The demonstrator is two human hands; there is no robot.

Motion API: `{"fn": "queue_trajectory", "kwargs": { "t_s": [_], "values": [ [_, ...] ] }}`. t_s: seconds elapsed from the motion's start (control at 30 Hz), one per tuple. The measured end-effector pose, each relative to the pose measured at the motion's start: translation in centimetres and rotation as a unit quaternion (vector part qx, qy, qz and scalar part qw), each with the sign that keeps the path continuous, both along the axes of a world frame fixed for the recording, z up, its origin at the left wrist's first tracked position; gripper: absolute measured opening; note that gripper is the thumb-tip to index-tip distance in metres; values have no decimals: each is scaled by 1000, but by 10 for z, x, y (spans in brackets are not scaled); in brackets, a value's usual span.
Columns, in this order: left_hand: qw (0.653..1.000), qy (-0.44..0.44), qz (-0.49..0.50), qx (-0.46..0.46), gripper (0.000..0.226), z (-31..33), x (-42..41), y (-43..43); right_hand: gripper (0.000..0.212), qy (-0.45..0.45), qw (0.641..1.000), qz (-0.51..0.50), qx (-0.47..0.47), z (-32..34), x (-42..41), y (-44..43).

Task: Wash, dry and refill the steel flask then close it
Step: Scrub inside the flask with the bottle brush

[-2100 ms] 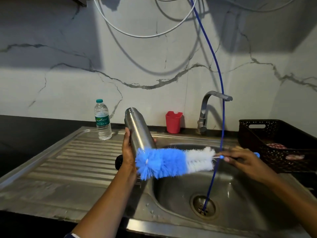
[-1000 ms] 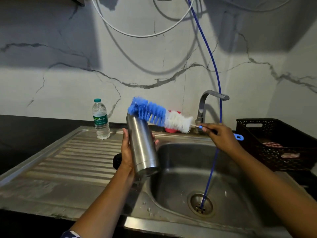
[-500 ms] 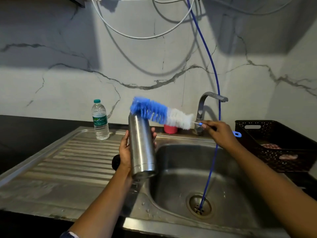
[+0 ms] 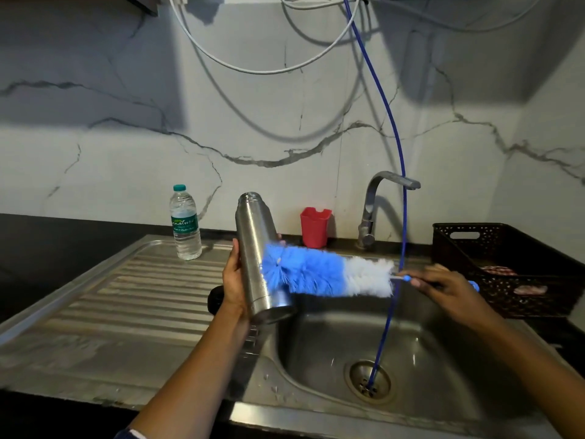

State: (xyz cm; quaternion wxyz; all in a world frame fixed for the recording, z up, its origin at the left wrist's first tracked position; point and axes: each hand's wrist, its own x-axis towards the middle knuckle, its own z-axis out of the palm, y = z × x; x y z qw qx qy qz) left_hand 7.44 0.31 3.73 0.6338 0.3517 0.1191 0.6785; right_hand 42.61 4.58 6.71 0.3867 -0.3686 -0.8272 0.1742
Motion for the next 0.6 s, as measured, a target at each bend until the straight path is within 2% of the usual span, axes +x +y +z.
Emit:
{"fn": "queue_trajectory", "kwargs": {
  "t_s": [0.1, 0.17, 0.27, 0.37, 0.47, 0.6],
  "values": [
    [1000, -5, -20, -6, 69, -1, 1, -2, 25, 19, 999, -18, 22, 18, -37, 27],
    [999, -5, -50, 8, 77, 0, 0, -3, 26, 41, 998, -39, 9, 31, -64, 41],
    [999, 11, -31, 11, 89, 0, -2, -2, 29, 39, 997, -65, -2, 39, -82, 45],
    [1000, 10, -10, 8, 79, 1, -3, -1, 32, 25, 999, -43, 20, 24, -61, 30],
    [1000, -8, -5, 5, 79, 4, -2, -2, 53, -5, 1000, 3, 16, 3, -19, -3],
    [998, -27, -58, 24, 75, 5, 4, -4, 57, 5, 1000, 18, 0, 0, 2, -15]
  ]
}}
